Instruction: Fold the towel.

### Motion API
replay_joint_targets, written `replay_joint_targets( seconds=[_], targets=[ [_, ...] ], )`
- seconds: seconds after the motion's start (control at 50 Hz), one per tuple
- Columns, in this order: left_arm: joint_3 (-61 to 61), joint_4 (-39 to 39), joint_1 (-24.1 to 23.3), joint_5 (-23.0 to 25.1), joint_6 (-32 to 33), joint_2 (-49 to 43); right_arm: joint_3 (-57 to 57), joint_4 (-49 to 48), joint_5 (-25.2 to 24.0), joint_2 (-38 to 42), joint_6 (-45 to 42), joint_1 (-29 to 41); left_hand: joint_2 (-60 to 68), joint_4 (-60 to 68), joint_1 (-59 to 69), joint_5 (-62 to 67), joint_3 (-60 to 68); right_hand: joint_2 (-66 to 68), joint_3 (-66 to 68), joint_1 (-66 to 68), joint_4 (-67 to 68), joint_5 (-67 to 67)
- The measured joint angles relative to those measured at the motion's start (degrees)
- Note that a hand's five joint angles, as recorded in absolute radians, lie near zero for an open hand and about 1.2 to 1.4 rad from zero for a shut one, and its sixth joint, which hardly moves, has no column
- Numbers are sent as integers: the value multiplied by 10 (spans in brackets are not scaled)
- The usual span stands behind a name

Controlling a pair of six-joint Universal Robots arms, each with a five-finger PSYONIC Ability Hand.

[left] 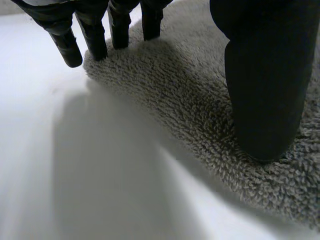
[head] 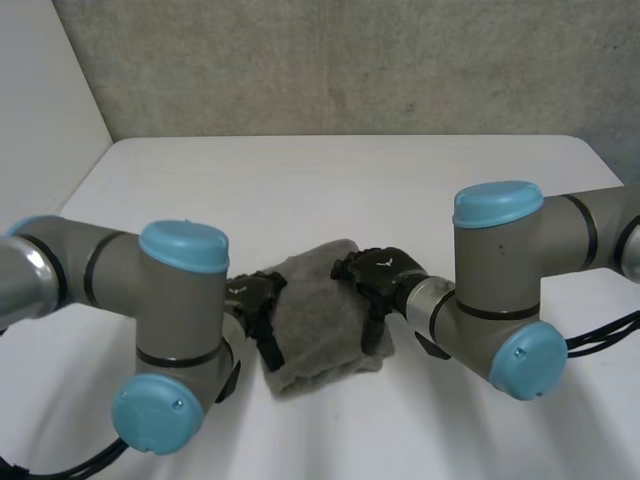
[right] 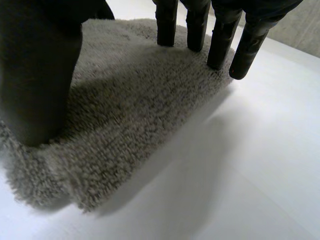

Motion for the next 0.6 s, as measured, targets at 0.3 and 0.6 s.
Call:
replay_joint_targets(
  seconds=[0.3,0.6],
  targets=[
    [13,18,-2,-7,9,91,18,-27,7,-115,1,-13,-1,0,-4,0,-1,0,0,0,0,0],
    [119,-102,84,3,49,286,34,-46,131,-344,58,-98,-1,0,-4,0,-1,0,0,0,0,0]
  ],
)
